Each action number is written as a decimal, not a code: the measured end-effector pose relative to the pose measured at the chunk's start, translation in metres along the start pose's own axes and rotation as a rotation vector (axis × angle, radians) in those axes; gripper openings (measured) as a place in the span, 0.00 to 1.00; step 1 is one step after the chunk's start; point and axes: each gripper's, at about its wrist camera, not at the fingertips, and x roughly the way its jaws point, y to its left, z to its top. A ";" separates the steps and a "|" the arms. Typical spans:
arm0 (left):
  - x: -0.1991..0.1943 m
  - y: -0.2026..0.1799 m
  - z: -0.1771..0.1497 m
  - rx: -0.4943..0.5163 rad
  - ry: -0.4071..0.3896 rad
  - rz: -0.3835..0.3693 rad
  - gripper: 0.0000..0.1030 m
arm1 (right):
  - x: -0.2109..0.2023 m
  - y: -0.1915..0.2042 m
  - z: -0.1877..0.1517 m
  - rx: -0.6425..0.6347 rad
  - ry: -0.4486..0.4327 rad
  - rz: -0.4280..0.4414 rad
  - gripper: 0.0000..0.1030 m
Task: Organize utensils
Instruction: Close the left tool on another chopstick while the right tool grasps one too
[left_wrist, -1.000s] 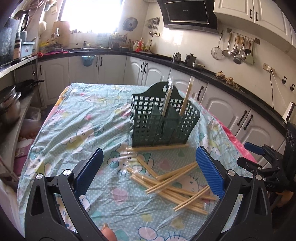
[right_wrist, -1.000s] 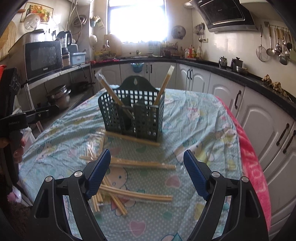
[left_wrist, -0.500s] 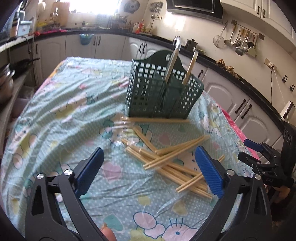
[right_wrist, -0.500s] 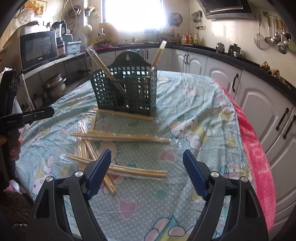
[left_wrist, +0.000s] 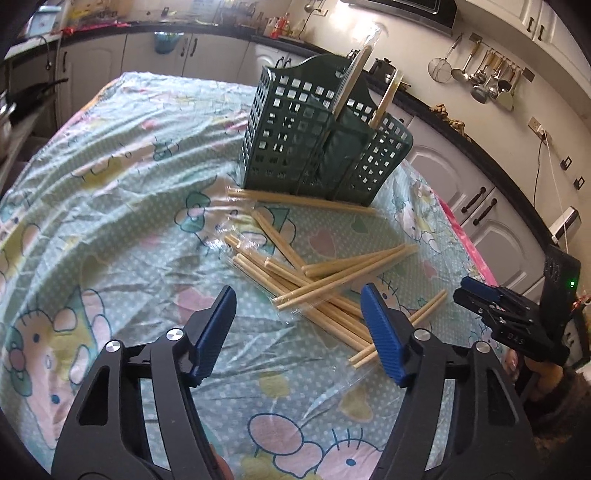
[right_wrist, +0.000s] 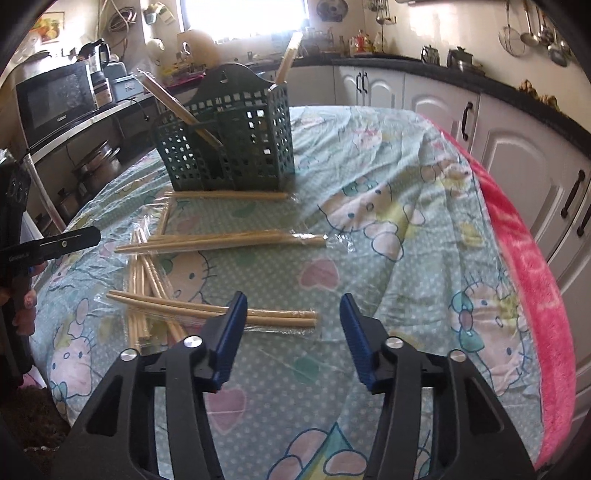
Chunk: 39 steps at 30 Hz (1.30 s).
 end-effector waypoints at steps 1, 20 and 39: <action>0.002 0.001 -0.001 -0.004 0.005 -0.001 0.57 | 0.001 -0.002 0.000 0.005 0.004 -0.002 0.44; 0.023 0.024 -0.007 -0.136 0.056 -0.091 0.34 | 0.018 -0.013 -0.007 0.036 0.043 0.006 0.03; -0.014 0.014 0.018 -0.082 -0.048 -0.105 0.04 | -0.017 0.006 0.017 -0.050 -0.084 -0.027 0.01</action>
